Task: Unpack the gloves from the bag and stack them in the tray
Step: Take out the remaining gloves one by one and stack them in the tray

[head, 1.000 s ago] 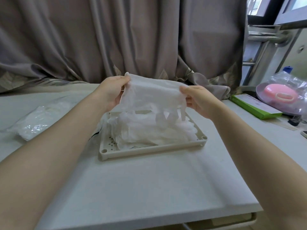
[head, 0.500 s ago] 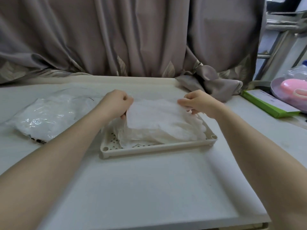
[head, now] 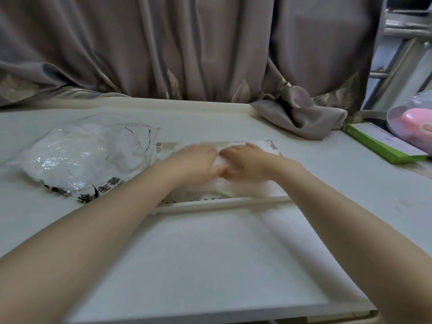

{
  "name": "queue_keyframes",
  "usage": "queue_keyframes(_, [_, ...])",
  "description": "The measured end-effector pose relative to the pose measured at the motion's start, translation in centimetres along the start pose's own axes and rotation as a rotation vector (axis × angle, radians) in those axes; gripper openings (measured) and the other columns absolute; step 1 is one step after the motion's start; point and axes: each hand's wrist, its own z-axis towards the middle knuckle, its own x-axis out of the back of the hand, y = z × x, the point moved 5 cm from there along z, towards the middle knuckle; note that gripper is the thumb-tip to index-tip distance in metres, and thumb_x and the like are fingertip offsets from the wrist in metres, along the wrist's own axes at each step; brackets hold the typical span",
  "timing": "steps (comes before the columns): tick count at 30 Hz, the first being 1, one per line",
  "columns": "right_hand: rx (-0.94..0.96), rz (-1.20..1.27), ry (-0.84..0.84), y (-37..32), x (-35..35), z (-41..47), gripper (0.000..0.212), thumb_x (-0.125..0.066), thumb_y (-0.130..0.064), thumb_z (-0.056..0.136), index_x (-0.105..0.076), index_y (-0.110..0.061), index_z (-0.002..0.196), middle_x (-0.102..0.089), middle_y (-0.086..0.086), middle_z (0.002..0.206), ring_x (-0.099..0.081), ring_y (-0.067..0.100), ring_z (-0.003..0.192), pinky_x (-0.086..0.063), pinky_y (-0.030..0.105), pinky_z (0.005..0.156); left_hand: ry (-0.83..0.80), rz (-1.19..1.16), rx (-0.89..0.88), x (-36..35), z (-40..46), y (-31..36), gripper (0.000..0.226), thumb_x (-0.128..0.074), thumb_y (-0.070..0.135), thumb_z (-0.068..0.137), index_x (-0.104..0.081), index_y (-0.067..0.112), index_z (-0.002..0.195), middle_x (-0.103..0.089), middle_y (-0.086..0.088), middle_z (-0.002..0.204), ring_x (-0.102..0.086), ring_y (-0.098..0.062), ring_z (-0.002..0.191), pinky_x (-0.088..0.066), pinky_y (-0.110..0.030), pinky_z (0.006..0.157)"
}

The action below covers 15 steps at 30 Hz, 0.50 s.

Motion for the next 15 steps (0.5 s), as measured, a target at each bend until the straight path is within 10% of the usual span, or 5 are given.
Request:
queue_keyframes(4, [-0.189, -0.102, -0.166, 3.5, -1.0, -1.8, 0.083, -0.034, -0.072, 0.083, -0.015, -0.026, 0.15, -0.013, -0.007, 0.158, -0.004, 0.012, 0.146, 0.007, 0.045, 0.117, -0.13, 0.106, 0.146, -2.5, -0.8, -2.0, 0.096, -0.024, 0.077, 0.079, -0.022, 0.008, 0.145, -0.027, -0.01, 0.152, -0.025, -0.025, 0.138, -0.021, -0.035, 0.113])
queue_keyframes(9, [-0.399, -0.011, -0.274, 6.0, -1.3, -3.6, 0.11, -0.04, -0.083, 0.068, -0.005, -0.019, 0.151, 0.005, -0.001, 0.159, 0.014, 0.013, 0.145, 0.011, 0.047, 0.116, -0.138, 0.076, 0.22, -1.6, -2.0, -2.6, 0.097, -0.03, 0.075, 0.081, -0.009, 0.009, 0.149, -0.009, -0.009, 0.157, -0.011, -0.022, 0.144, -0.015, -0.034, 0.114])
queue_keyframes(12, [-0.355, 0.034, -0.053, 3.9, 0.4, -2.6, 0.102, -0.034, -0.08, 0.075, -0.011, -0.015, 0.15, 0.002, 0.003, 0.159, 0.007, 0.018, 0.146, 0.005, 0.045, 0.117, 0.065, -0.05, 0.075, 0.7, -3.5, -2.0, 0.069, -0.034, 0.059, 0.092, -0.028, 0.015, 0.145, -0.021, -0.001, 0.155, -0.022, -0.019, 0.141, -0.026, -0.035, 0.111])
queue_keyframes(15, [-0.115, 0.229, 0.373, -1.7, 3.8, -1.4, 0.061, -0.037, -0.057, 0.092, -0.05, -0.011, 0.131, -0.044, 0.008, 0.142, -0.039, 0.025, 0.131, -0.032, 0.041, 0.108, 0.554, -0.147, -0.157, 5.0, -7.2, -2.3, 0.038, -0.041, 0.039, 0.09, -0.066, 0.015, 0.106, -0.061, -0.003, 0.109, -0.059, -0.024, 0.097, -0.051, -0.04, 0.073])
